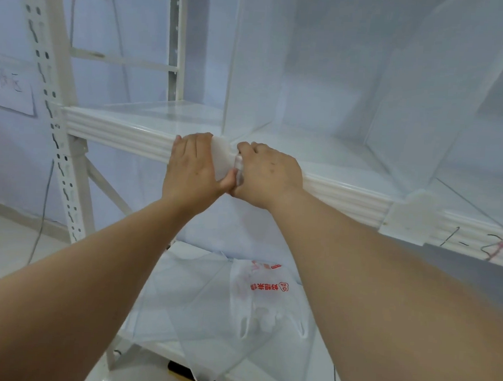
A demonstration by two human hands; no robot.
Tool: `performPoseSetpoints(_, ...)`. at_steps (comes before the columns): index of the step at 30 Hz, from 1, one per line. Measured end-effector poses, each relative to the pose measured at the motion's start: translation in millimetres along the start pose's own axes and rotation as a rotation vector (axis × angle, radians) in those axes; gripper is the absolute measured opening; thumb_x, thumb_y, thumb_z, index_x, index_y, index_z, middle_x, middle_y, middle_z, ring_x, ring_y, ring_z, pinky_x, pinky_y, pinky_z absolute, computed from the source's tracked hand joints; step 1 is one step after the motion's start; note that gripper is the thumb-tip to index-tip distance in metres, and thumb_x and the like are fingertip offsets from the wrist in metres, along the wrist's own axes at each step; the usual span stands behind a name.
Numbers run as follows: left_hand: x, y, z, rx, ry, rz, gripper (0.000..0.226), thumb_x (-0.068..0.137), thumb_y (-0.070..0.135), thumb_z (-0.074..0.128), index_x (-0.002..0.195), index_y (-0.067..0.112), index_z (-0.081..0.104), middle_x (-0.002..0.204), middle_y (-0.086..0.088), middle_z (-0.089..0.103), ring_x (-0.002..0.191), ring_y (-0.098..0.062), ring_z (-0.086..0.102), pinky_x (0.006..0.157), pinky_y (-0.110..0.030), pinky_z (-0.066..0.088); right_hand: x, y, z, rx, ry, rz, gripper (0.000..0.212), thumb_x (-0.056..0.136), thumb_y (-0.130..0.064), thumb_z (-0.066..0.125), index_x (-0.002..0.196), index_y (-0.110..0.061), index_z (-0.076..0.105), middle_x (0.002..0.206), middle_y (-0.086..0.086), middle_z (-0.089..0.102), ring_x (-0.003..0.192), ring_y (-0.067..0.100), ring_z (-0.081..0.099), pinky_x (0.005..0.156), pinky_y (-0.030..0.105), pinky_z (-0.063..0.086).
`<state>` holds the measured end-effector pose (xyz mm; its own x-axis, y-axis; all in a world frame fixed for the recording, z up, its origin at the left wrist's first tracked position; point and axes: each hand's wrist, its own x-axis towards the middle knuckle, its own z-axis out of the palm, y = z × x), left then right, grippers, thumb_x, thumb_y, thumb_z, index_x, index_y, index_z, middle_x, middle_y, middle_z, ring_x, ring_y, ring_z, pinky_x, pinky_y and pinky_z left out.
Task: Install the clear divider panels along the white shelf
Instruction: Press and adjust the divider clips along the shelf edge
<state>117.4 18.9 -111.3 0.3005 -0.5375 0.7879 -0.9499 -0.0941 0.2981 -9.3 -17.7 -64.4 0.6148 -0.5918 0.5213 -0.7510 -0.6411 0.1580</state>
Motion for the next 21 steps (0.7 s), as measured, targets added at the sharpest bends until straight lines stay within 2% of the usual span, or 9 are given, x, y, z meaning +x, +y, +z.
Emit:
performPoseSetpoints(4, 0, -2, 3, 0.009, 0.019, 0.052, 0.071, 0.075, 0.049, 0.045, 0.116, -0.009, 0.052, 0.105, -0.021, 0.06, 0.103, -0.039, 0.056, 0.106, -0.05, 0.034, -4, 1, 6, -0.068, 0.146, -0.067, 0.053, 0.082, -0.042, 0.051, 0.128, -0.019, 0.042, 0.111, 0.003, 0.06, 0.099, 0.026, 0.06, 0.066, 0.03, 0.032)
performPoseSetpoints(7, 0, -3, 6, 0.036, 0.05, 0.091, 0.07, 0.075, 0.046, 0.046, 0.116, -0.011, 0.053, 0.104, -0.023, 0.06, 0.101, -0.041, 0.058, 0.103, -0.053, 0.037, -9, 4, 12, -0.122, 0.295, -0.107, 0.046, 0.075, -0.041, 0.062, 0.115, -0.017, 0.059, 0.093, 0.001, 0.068, 0.078, 0.025, 0.067, 0.057, 0.027, 0.032)
performPoseSetpoints(9, 0, -4, 6, 0.048, 0.062, 0.103, 0.07, 0.076, 0.046, 0.045, 0.117, -0.011, 0.052, 0.108, -0.023, 0.06, 0.103, -0.04, 0.058, 0.104, -0.053, 0.037, -9, 6, 19, -0.174, 0.355, -0.124, 0.043, 0.069, -0.044, 0.066, 0.103, -0.018, 0.066, 0.082, -0.001, 0.069, 0.064, 0.023, 0.066, 0.049, 0.024, 0.037)
performPoseSetpoints(11, 0, -7, 7, 0.046, 0.084, 0.106, 0.07, 0.076, 0.045, 0.046, 0.119, -0.01, 0.052, 0.113, -0.022, 0.06, 0.107, -0.039, 0.057, 0.105, -0.051, 0.036, -6, 7, 25, -0.191, 0.375, -0.13, 0.046, 0.066, -0.048, 0.067, 0.104, -0.021, 0.068, 0.079, -0.002, 0.07, 0.059, 0.022, 0.066, 0.047, 0.024, 0.042)
performPoseSetpoints(15, 1, -12, 8, -0.006, 0.121, 0.125, 0.069, 0.076, 0.038, 0.053, 0.123, -0.011, 0.051, 0.117, -0.024, 0.059, 0.111, -0.039, 0.056, 0.101, -0.05, 0.042, -2, 0, 23, -0.198, 0.331, -0.046, 0.053, 0.057, -0.061, 0.066, 0.103, -0.035, 0.07, 0.071, -0.005, 0.067, 0.047, 0.017, 0.062, 0.043, 0.02, 0.04)
performPoseSetpoints(18, 1, -16, 8, -0.015, 0.108, 0.135, 0.069, 0.077, 0.038, 0.053, 0.126, -0.01, 0.049, 0.116, -0.023, 0.059, 0.109, -0.038, 0.057, 0.102, -0.049, 0.042, -3, -5, 17, -0.203, 0.269, -0.001, 0.059, 0.06, -0.066, 0.063, 0.111, -0.036, 0.065, 0.079, 0.0, 0.067, 0.054, 0.02, 0.065, 0.048, 0.023, 0.038)
performPoseSetpoints(21, 3, -20, 11, -0.002, 0.124, 0.138, 0.069, 0.081, 0.04, 0.052, 0.128, -0.009, 0.047, 0.116, -0.021, 0.058, 0.108, -0.037, 0.056, 0.103, -0.044, 0.04, -3, -5, 11, -0.186, 0.163, -0.012, 0.065, 0.079, -0.062, 0.055, 0.137, -0.036, 0.042, 0.114, 0.007, 0.058, 0.087, 0.027, 0.064, 0.064, 0.031, 0.033)
